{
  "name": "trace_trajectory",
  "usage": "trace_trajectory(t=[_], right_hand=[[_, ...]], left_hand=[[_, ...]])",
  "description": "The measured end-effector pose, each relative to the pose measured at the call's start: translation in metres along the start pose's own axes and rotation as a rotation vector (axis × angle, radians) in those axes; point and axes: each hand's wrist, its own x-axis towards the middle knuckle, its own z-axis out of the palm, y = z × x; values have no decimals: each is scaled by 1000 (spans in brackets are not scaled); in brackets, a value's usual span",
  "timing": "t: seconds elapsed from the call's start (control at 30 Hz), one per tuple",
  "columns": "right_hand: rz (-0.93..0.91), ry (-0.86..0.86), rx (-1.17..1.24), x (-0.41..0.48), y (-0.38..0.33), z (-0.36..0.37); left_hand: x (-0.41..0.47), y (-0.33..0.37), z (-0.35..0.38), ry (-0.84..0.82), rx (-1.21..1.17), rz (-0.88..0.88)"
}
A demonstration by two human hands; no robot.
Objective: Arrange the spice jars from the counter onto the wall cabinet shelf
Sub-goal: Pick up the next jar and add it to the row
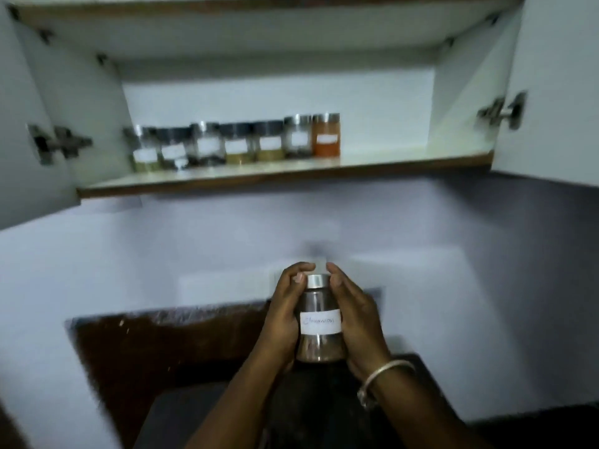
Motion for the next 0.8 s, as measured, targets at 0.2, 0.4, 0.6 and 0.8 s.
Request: trace_trajectory(t=[0.2,0.4,0.6,0.8], right_hand=[[-246,-57,-370,68,-89,2],[-405,-36,-499,144,-176,4],[-473,43,-703,221,-211,7],[-460,128,-704,293,-227,-2]], left_hand=[[87,69,45,-20,187,207],[177,118,82,-121,276,308],[255,129,86,-96,454,325],[283,109,49,-47,1084,377]])
